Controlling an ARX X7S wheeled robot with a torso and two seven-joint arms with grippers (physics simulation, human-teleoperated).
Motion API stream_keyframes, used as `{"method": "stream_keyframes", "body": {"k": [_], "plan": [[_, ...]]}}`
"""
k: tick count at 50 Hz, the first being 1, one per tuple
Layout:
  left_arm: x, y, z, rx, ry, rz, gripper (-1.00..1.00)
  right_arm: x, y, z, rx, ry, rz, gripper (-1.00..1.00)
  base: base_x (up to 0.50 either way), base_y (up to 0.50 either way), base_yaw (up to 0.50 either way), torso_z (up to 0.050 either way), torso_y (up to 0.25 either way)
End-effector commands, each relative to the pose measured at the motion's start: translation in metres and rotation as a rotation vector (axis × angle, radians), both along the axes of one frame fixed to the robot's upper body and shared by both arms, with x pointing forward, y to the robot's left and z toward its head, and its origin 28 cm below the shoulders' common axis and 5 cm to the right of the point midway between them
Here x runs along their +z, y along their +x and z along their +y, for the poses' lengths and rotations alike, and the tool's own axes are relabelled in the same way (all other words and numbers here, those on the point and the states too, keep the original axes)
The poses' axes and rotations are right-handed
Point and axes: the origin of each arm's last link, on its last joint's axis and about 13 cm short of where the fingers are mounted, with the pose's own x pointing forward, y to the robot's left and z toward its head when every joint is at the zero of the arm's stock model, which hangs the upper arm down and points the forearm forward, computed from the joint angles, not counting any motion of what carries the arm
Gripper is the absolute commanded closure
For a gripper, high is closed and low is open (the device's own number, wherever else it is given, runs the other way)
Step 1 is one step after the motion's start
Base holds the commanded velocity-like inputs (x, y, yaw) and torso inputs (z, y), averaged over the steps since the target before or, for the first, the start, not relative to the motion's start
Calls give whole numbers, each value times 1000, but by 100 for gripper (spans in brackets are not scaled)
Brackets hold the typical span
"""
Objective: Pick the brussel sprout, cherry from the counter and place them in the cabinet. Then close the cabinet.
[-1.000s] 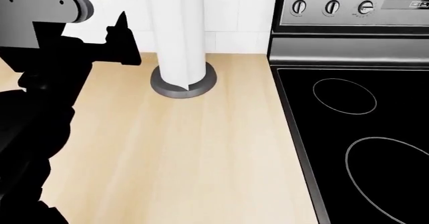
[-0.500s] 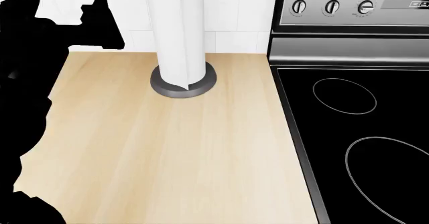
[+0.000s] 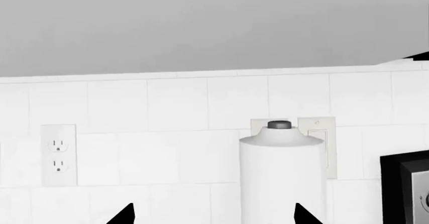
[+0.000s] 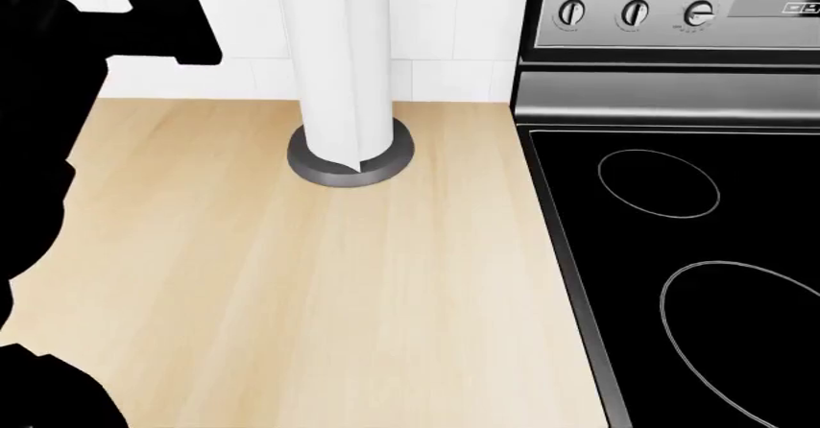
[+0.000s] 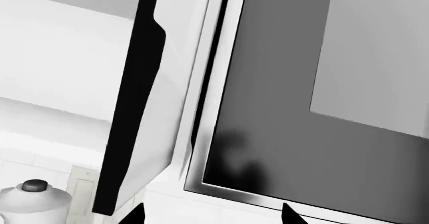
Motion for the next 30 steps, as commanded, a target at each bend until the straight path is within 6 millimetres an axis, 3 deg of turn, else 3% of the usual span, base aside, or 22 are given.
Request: {"method": "stream_keyframes", "body": {"k": [1, 8, 22, 30], "plan": [[1, -1, 0, 2, 0, -4, -100, 29, -7, -22, -276, 124, -106, -100, 13, 3, 6, 0, 0], [1, -2, 0, 4, -2, -4, -100, 30, -11, -26, -414, 108, -92, -100, 4, 0, 2, 3, 0], [0, -1, 0, 6, -5, 0, -100, 26, -14, -32, -514, 117, -69, -100, 0, 0, -1, 1, 0], [0, -1, -1, 6, -3, 0, -100, 36, -14, -27, -467, 112, -96, -100, 0, -3, -3, 3, 0]]}}
